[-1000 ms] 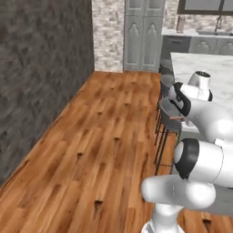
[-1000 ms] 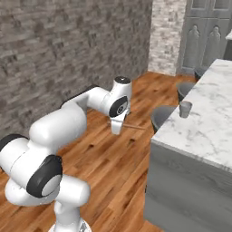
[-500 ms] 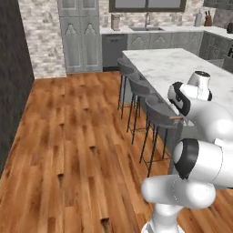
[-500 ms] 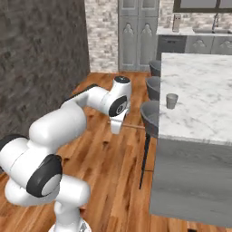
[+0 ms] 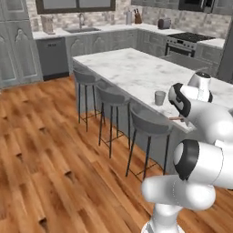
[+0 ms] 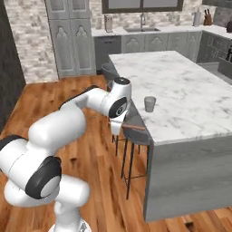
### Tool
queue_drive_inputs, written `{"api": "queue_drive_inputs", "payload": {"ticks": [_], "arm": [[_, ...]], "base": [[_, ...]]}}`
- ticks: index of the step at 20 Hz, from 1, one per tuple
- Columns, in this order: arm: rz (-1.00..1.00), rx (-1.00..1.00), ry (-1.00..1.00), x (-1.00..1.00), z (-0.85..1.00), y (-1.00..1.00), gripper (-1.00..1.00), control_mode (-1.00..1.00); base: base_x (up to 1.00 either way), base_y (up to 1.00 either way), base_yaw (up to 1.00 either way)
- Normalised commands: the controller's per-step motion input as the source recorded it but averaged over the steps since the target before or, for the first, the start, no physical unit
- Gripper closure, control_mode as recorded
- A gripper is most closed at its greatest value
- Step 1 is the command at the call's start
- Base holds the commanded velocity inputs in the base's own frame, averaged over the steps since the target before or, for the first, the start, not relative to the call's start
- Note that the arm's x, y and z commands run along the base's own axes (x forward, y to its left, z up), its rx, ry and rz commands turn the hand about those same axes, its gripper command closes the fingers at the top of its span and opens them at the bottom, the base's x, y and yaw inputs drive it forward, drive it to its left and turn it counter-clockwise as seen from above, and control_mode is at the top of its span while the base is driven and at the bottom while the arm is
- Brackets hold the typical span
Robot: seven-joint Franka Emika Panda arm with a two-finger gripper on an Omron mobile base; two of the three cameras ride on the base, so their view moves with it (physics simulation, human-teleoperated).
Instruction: Take a straw from the drawer in front and place it inside the glass cup on the dining counter.
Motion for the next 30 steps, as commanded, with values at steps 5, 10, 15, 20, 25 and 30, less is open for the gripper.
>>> {"api": "queue_drive_inputs", "payload": {"ticks": [5, 10, 15, 20, 25, 30], "arm": [[0.0, 0.0, 0.0, 0.0, 0.0, 0.0, 1.0, 1.0], [0.0, 0.0, 0.0, 0.0, 0.0, 0.0, 1.0, 1.0], [0.0, 0.0, 0.0, 0.0, 0.0, 0.0, 1.0, 1.0], [0.0, 0.0, 0.0, 0.0, 0.0, 0.0, 1.0, 1.0], [0.0, 0.0, 0.0, 0.0, 0.0, 0.0, 1.0, 1.0], [0.0, 0.0, 0.0, 0.0, 0.0, 0.0, 1.0, 1.0]], "base": [[0.58, 0.97, -0.56], [0.48, 0.9, -0.51], [0.51, 0.63, -0.49], [0.4, 0.5, -0.47], [0.2, 0.67, -0.43], [0.23, 0.63, -0.39]]}}
